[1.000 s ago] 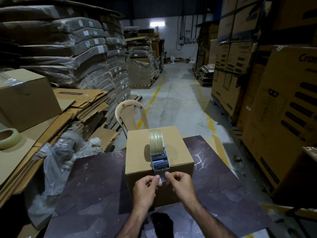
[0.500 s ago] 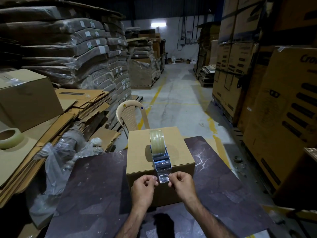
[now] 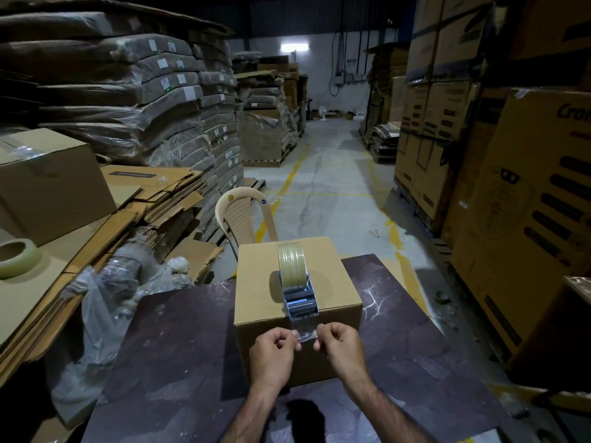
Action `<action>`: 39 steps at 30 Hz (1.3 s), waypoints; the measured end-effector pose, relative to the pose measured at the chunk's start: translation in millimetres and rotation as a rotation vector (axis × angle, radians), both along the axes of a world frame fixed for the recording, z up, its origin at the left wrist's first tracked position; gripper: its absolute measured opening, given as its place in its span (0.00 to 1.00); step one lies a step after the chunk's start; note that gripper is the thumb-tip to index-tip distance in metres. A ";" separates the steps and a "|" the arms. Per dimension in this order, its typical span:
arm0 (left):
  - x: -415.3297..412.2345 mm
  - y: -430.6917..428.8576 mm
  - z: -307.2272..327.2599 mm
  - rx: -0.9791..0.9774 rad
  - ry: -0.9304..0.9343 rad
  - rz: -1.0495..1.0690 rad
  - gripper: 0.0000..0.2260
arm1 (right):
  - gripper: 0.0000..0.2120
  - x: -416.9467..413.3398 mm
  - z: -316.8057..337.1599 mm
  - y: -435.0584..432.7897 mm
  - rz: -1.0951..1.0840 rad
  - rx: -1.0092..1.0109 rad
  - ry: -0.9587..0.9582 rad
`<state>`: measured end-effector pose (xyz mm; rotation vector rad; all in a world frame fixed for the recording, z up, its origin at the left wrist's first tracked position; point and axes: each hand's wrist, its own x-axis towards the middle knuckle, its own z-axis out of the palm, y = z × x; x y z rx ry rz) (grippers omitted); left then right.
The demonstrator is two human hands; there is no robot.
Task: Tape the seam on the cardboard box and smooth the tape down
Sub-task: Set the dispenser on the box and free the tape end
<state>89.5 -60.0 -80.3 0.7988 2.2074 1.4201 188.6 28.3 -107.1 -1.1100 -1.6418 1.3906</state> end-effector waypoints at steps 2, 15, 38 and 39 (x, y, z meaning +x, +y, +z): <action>0.5 -0.8 1.0 0.000 0.002 -0.003 0.11 | 0.19 0.2 1.0 -0.5 -0.009 0.002 0.005; -5.5 -9.8 12.1 -0.005 0.071 0.090 0.11 | 0.16 12.3 16.2 0.9 -0.177 0.124 0.023; -19.8 12.2 68.2 -0.149 0.220 0.059 0.07 | 0.08 -18.3 69.8 39.6 -0.021 0.206 -0.202; -18.8 13.5 66.7 -0.174 0.226 0.049 0.07 | 0.08 -18.0 69.0 39.8 -0.018 0.196 -0.211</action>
